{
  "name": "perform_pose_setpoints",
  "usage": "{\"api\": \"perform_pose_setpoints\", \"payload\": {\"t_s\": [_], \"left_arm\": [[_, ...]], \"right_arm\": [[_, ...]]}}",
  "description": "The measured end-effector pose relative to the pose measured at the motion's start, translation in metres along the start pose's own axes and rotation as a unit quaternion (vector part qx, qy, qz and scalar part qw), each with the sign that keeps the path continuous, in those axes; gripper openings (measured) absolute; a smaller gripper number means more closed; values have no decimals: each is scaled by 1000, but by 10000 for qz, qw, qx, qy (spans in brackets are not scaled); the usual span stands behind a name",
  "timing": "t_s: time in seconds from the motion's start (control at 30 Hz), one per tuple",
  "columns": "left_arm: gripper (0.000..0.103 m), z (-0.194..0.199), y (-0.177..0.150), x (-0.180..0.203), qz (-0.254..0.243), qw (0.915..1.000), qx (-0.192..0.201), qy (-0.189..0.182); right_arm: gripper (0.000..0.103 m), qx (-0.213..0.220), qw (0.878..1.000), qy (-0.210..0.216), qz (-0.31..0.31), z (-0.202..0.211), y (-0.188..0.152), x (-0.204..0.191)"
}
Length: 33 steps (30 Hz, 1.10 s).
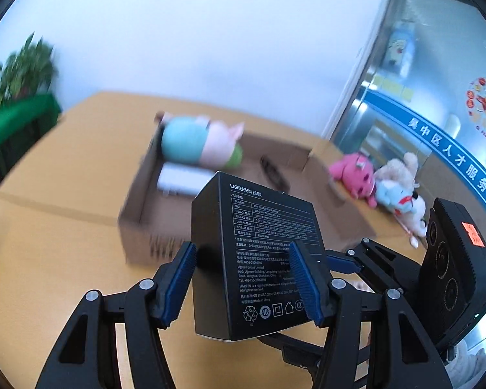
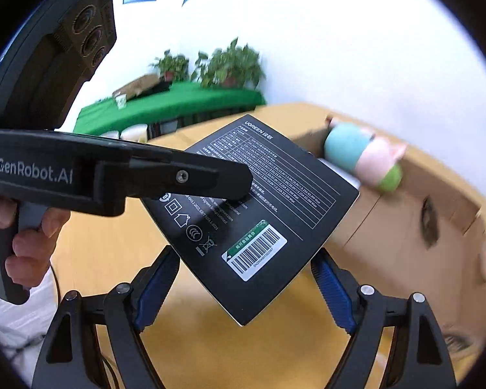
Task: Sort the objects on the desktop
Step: 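Lift the black box with both grippers and carry it over the cardboard box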
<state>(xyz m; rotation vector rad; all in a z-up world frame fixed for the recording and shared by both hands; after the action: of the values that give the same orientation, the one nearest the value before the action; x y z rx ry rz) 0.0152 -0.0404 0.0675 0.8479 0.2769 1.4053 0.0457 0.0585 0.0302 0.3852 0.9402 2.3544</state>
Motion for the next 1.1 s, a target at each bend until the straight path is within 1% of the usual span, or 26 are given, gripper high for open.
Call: {"api": "perform_pose_setpoints", "payload": {"t_s": [0.13, 0.27, 0.43, 0.53, 0.6, 0.67, 0.73, 0.77, 0.83, 0.93, 1.03, 1.1], "left_arm": [[57, 7, 42, 16, -271, 9991, 288, -138], [56, 9, 88, 31, -486, 9959, 591, -489], [56, -1, 142, 50, -660, 9915, 830, -750], [56, -15, 171, 55, -665, 9910, 794, -850], [56, -29, 187, 55, -644, 9916, 686, -890], [56, -46, 199, 52, -583, 9929, 516, -897], [56, -70, 207, 45, -472, 9948, 248, -872], [56, -82, 208, 41, -405, 9954, 107, -859], [56, -112, 206, 33, -262, 9959, -221, -833], [56, -156, 195, 21, -24, 9948, -690, -754], [56, -198, 177, 6, 271, 9895, -1199, -763], [56, -219, 164, -1, 417, 9855, -1471, -739]], "right_arm": [[84, 247, 9992, -323, 46, 16, 32, 28], [84, 450, 9967, -667, 63, 36, 62, 61], [84, 423, 9946, -950, 67, 50, 99, 108], [84, 351, 9944, -1000, 4, 49, 118, 138], [84, 271, 9945, -1009, -56, 45, 126, 154], [84, 142, 9951, -966, -135, 31, 134, 172], [84, -29, 9961, -860, -216, 14, 135, 186], [84, -124, 9964, -797, -258, 12, 129, 186], [84, -362, 9967, -649, -317, -12, 125, 203], [84, -702, 9960, -340, -438, -42, 105, 215], [84, -1043, 9928, -15, -595, -77, 82, 226], [84, -1264, 9895, 171, -682, -98, 69, 233]]}}
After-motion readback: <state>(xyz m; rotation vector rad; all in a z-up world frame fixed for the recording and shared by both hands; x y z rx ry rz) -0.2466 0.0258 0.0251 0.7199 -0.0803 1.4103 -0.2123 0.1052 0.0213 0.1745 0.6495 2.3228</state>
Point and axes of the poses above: each gripper's, at about its wrist camera, not at the fingertips, and z roughly against the way its jaws point, x to its right, y to its top, the point moved 7 cm from there along -z, roughly the way its jaws point, and after that the axes turned 9 degrees about -x, right-handed, at the moved point
